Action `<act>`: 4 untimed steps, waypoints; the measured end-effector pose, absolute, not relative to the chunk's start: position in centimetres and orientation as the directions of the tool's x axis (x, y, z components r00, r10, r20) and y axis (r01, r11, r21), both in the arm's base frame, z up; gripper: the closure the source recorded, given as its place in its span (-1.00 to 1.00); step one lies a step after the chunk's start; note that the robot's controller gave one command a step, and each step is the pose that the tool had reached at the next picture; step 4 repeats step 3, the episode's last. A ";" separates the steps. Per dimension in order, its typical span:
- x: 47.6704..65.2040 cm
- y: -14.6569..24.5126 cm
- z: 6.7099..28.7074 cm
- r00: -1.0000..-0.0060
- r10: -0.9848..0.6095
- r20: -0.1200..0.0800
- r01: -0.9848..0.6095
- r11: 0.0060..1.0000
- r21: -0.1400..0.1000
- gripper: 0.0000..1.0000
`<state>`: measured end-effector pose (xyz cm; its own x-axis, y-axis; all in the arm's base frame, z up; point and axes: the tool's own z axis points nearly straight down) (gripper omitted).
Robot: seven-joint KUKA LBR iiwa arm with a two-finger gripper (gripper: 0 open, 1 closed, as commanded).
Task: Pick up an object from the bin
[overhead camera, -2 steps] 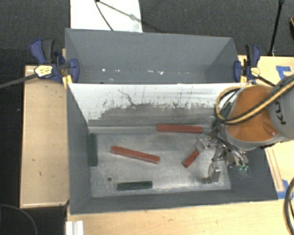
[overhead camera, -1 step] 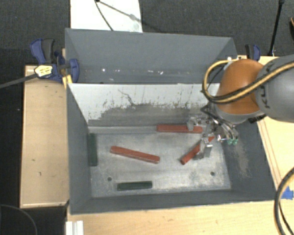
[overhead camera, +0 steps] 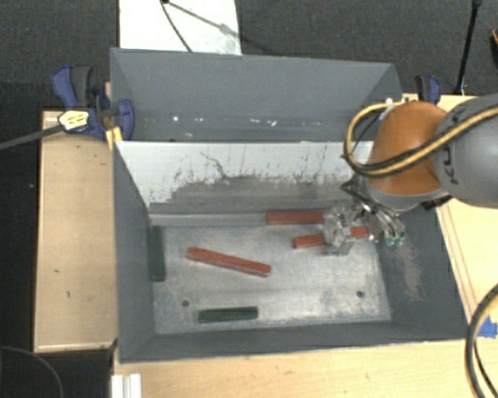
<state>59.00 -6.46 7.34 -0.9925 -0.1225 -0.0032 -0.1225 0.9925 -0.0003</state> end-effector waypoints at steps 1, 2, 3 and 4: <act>59.0 -6.5 7.3 -0.992 -0.124 -0.002 -0.124 0.992 0.000 -1.00; 59.0 -6.5 7.3 -0.992 -0.128 -0.002 -0.128 0.992 -0.001 1.00; 57.6 -5.3 25.6 -1.000 -0.022 -0.011 -0.022 1.000 0.000 1.00; 57.6 -5.3 25.6 -1.000 -0.022 -0.011 -0.022 1.000 0.000 1.00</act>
Offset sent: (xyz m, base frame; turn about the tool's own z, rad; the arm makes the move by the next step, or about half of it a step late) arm 0.0000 0.0000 0.0000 0.0000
